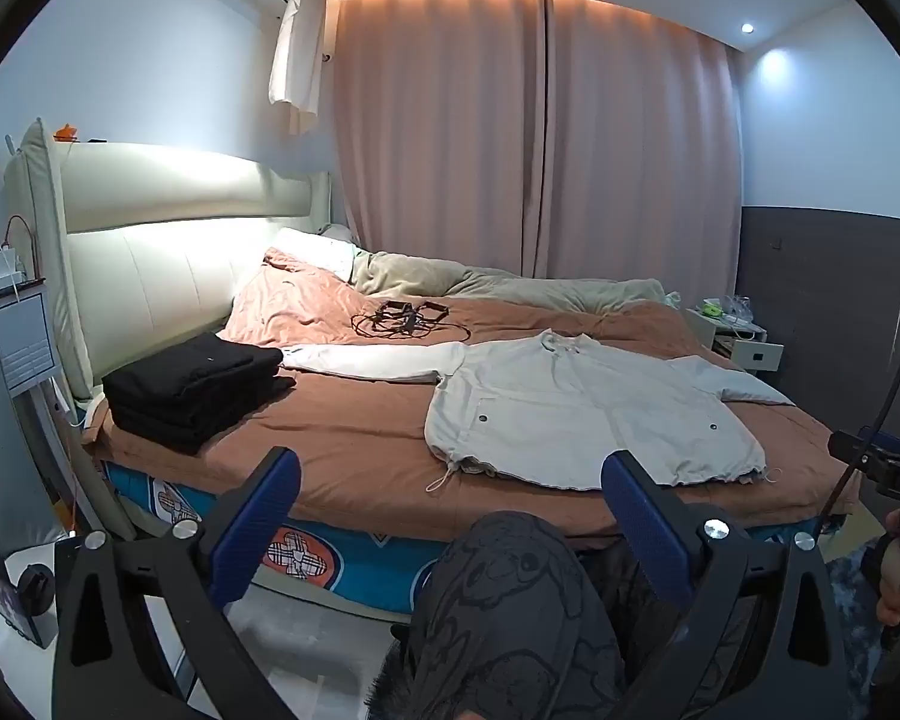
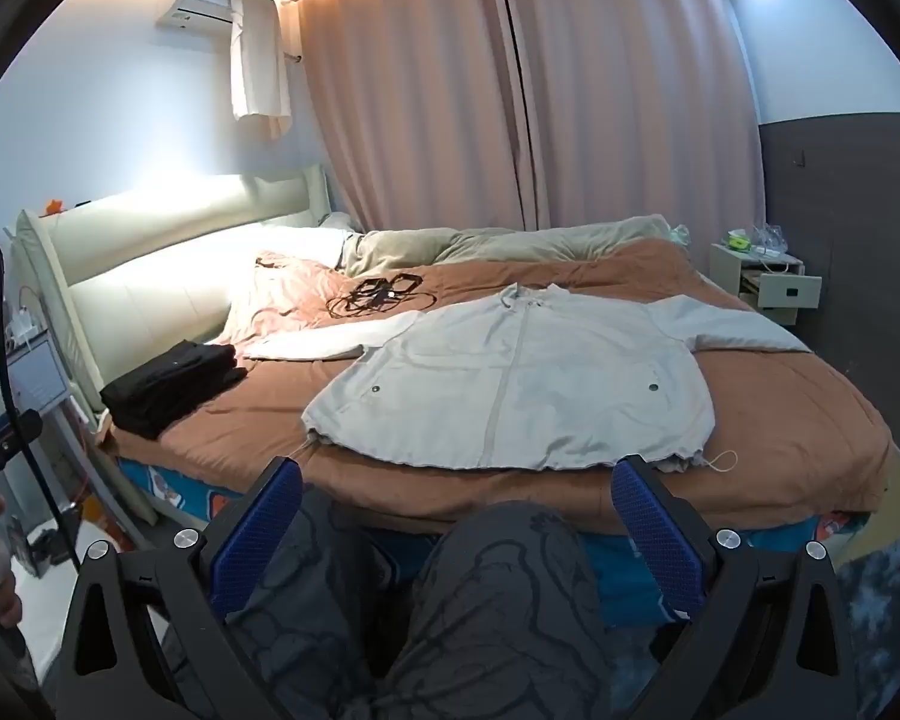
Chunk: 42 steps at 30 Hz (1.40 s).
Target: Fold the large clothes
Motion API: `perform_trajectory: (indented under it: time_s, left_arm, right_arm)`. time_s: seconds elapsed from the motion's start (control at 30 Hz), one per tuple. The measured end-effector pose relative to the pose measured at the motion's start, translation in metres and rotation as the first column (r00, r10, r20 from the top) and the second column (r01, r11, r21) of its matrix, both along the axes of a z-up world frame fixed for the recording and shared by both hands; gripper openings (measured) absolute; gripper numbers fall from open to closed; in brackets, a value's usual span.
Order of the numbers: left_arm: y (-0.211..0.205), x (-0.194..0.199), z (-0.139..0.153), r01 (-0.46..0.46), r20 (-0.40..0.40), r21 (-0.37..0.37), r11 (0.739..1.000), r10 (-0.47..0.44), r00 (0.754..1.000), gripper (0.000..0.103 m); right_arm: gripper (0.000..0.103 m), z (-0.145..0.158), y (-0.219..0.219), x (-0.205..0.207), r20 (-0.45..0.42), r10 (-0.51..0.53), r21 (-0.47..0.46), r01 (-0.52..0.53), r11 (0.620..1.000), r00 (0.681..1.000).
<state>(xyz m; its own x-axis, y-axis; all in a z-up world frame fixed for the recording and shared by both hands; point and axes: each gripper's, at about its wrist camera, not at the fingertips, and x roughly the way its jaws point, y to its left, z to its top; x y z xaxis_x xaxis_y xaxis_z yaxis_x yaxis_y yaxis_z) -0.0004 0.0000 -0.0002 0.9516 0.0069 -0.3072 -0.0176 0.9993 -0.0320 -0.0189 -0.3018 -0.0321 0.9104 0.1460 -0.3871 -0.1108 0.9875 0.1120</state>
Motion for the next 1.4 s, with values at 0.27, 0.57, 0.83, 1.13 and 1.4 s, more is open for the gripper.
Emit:
perform_trajectory:
  time_s: [0.27, 0.57, 0.83, 1.13, 1.4]
  left_arm:
    - [0.002, -0.001, -0.005, 0.005, -0.009, -0.026, 1.0, -0.006, 1.0, 0.103]
    - [0.007, 0.003, -0.008, 0.0, -0.01, -0.032, 0.999, -0.001, 1.0, 0.103]
    - [0.012, 0.002, -0.007, -0.001, -0.011, -0.039, 0.999, 0.001, 1.0, 0.103]
    - [0.013, 0.001, -0.009, -0.005, -0.003, -0.043, 0.999, 0.005, 1.0, 0.103]
    - [0.013, 0.001, -0.009, -0.006, -0.003, -0.043, 0.999, 0.006, 1.0, 0.103]
  right_arm:
    - [0.103, 0.0, 0.006, -0.002, 0.018, -0.002, -0.022, 0.002, 1.0, 1.0]
    - [0.103, 0.006, 0.006, 0.003, 0.024, 0.007, -0.024, -0.006, 1.0, 1.0]
    - [0.103, -0.001, 0.008, 0.007, 0.025, 0.022, -0.012, -0.022, 1.0, 0.999]
    - [0.103, -0.001, 0.01, 0.001, 0.04, 0.038, -0.039, -0.036, 0.999, 0.998]
    - [0.103, -0.003, 0.011, 0.001, 0.038, 0.035, -0.035, -0.034, 0.999, 0.999]
